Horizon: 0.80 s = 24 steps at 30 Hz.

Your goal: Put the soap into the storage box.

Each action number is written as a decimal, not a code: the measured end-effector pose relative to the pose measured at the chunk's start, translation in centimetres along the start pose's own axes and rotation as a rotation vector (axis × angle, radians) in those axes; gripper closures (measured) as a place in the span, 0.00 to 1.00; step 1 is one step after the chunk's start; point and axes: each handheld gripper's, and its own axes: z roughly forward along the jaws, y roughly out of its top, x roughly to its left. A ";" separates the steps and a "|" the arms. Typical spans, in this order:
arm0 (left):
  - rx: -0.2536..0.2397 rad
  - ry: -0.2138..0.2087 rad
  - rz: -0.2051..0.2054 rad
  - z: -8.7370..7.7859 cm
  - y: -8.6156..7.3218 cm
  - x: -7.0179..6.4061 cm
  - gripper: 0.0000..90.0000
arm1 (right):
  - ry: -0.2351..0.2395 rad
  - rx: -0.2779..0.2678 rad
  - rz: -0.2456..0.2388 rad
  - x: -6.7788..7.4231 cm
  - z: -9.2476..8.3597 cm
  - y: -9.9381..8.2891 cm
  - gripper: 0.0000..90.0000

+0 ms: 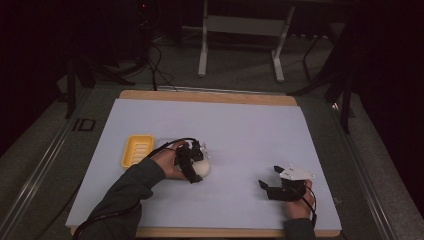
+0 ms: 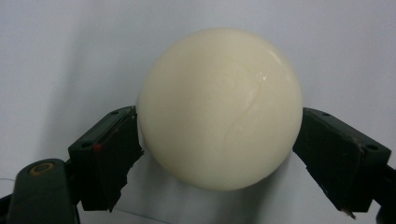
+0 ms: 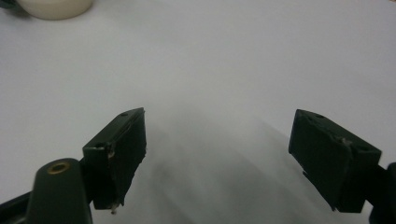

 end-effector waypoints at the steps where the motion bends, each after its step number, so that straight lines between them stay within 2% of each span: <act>1: 0.000 -0.001 -0.002 0.0 0.1 0.0 0.17 | 0.000 0.000 0.000 0.0 0.0 0.0 0.21; 13: 0.054 0.013 0.026 0.5 0.7 -0.1 0.24 | 0.000 0.000 -0.001 0.0 0.0 0.0 0.21; 24: 0.109 -0.016 0.039 0.6 1.5 0.3 0.27 | 0.001 0.001 -0.001 0.0 0.0 0.0 0.21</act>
